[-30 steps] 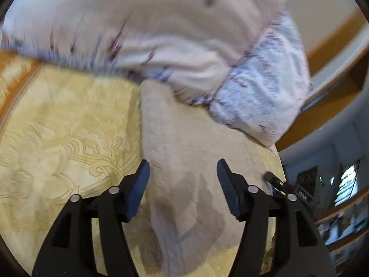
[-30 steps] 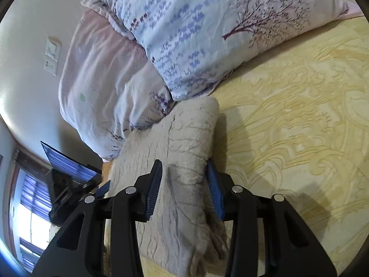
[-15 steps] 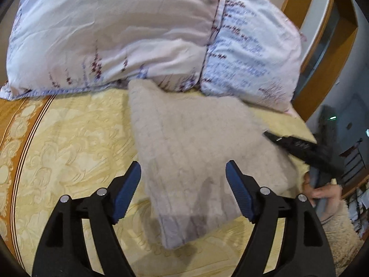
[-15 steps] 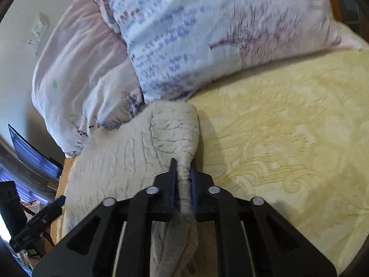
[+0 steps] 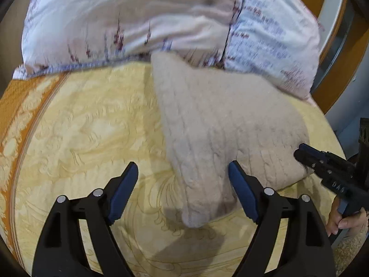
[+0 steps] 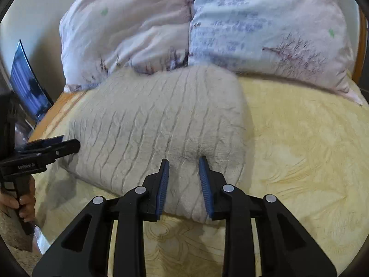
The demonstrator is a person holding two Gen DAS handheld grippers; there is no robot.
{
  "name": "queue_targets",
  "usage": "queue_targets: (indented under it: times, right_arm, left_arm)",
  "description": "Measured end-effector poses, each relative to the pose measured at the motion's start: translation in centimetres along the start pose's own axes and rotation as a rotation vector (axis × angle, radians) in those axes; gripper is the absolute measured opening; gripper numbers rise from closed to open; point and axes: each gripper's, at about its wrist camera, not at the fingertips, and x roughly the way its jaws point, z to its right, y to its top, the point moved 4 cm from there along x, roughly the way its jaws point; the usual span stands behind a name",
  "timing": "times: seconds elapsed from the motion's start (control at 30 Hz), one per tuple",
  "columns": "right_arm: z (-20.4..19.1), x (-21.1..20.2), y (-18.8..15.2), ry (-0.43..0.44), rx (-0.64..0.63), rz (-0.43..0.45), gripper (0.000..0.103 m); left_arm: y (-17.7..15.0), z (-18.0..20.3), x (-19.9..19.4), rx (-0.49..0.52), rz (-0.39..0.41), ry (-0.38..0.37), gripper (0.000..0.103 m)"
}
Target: Fold small clothes
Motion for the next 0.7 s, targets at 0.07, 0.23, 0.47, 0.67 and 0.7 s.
queue_targets:
  times: [0.07, 0.23, 0.47, 0.67, 0.7]
  right_arm:
    - [-0.4, 0.0, -0.1, -0.045, -0.022, 0.013, 0.030]
    - [0.0, -2.4, 0.0, -0.041, 0.043, 0.098, 0.069]
    - [1.2, -4.7, -0.5, -0.117, 0.093, 0.163, 0.077]
    - [0.7, -5.4, -1.7, -0.149, 0.092, 0.188, 0.097]
    - [0.6, -5.3, -1.8, -0.149, 0.090, 0.180, 0.098]
  left_arm:
    - [-0.4, -0.2, 0.7, -0.009, -0.010, 0.011, 0.085]
    - [-1.2, -0.4, -0.6, -0.029, 0.043, -0.007, 0.086]
    - [-3.2, 0.0, -3.3, 0.009, 0.147, 0.025, 0.096]
    - [-4.1, 0.8, -3.6, 0.027, 0.135, 0.063, 0.101]
    - [-4.2, 1.0, -3.5, 0.032, 0.125, 0.068, 0.101]
